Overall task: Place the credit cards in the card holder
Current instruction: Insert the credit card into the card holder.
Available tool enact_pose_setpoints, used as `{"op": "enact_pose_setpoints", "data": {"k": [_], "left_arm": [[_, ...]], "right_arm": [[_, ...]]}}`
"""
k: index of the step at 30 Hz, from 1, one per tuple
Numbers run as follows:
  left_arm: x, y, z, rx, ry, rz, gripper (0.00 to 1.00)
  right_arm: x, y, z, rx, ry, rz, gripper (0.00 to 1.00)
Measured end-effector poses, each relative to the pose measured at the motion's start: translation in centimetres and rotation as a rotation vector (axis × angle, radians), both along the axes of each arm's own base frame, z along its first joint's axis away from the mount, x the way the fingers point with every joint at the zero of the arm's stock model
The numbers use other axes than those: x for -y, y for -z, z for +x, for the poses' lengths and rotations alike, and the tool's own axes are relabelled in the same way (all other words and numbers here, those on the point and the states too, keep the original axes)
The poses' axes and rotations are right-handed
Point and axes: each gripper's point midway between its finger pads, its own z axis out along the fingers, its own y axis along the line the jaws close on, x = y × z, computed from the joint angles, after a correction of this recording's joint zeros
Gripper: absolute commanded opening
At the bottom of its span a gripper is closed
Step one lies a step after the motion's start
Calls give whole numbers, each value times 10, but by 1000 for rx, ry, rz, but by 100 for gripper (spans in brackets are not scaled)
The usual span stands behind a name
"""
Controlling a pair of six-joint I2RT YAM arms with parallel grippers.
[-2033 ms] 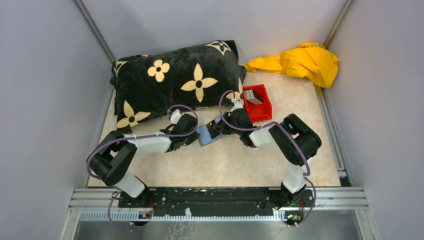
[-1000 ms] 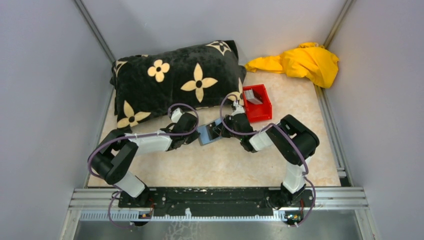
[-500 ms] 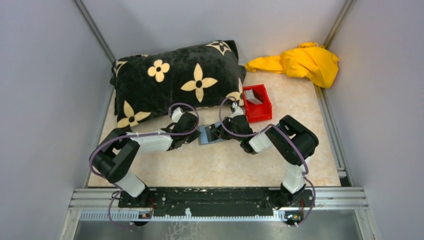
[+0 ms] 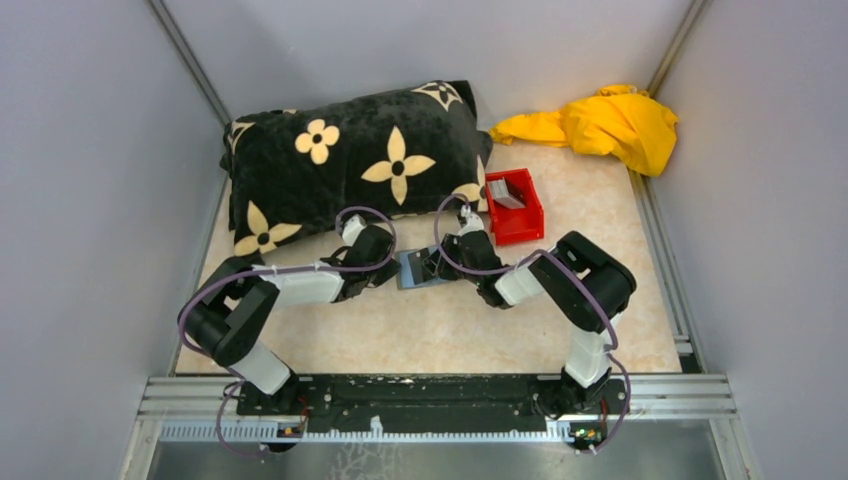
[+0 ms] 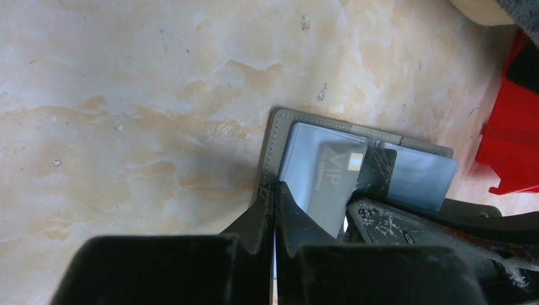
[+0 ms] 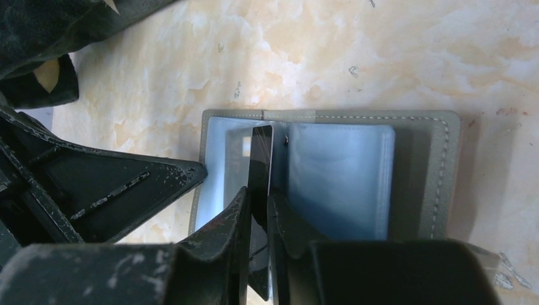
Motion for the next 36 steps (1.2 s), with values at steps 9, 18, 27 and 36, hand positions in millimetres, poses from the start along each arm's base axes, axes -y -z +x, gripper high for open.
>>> {"op": "enact_pose_setpoints", "data": {"k": [9, 18, 27, 36], "left_arm": [[3, -1, 1, 19, 5, -28, 0], [4, -1, 1, 28, 9, -41, 0], [4, -1, 2, 29, 10, -42, 0], [4, -1, 2, 29, 10, -42, 0]], "right_arm": [[1, -4, -6, 7, -8, -51, 30], [7, -5, -10, -5, -8, -89, 31], [9, -6, -15, -15, -16, -106, 33], [12, -8, -18, -18, -23, -121, 37]]}}
